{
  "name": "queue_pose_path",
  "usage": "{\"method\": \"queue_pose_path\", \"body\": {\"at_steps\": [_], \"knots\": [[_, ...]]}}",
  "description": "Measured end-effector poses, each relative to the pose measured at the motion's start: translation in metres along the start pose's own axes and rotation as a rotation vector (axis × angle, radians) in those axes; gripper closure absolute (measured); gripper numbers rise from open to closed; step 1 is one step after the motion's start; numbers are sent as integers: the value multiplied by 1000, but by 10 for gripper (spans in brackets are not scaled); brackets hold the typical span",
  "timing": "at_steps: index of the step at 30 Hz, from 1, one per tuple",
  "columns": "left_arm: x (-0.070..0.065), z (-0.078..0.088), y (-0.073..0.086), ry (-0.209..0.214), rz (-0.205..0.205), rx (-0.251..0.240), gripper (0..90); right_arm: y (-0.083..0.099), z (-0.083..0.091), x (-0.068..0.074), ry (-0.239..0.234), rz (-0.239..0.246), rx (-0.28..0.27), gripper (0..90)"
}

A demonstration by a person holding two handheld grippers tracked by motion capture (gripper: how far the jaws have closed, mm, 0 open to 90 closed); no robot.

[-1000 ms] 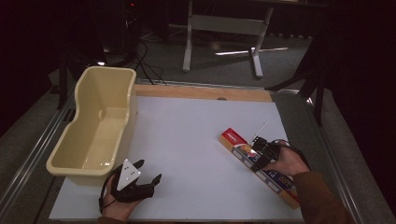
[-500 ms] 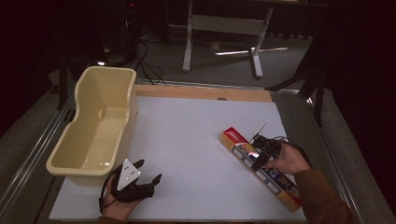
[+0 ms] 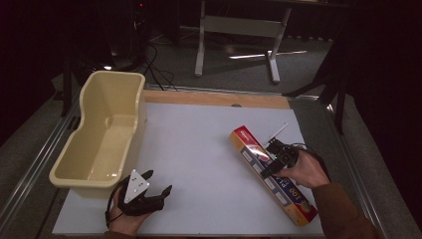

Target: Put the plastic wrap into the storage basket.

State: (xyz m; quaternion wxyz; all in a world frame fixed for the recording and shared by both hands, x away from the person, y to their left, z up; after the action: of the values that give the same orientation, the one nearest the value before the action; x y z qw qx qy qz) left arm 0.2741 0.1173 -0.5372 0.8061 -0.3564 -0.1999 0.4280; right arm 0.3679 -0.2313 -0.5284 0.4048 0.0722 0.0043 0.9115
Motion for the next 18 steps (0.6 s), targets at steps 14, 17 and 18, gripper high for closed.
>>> {"method": "queue_pose_path", "body": {"at_steps": [14, 17, 18], "knots": [[-1, 0, -1, 2, -2, -5, 227, -18, 27, 38, -98, 9, -133, 413], [-1, 0, -1, 1, -3, -4, 227, -21, 29, 44, -113, 10, -144, 414], [-1, 0, -1, 2, -1, -3, 227, -25, 32, 48, -126, 4, -164, 415]]}}
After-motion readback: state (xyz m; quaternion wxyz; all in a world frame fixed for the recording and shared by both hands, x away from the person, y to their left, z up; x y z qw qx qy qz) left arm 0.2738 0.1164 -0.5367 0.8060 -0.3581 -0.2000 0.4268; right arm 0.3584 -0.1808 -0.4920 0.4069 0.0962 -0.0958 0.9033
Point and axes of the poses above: each handheld gripper's, and its own axes: z roughly backward along the jaws, y roughly out of its underside, x roughly to its left, the point moved 9 cm from there along -z, roughly forward along the jaws, and after that the axes turned 14 degrees about x, right-handed, at the moved point
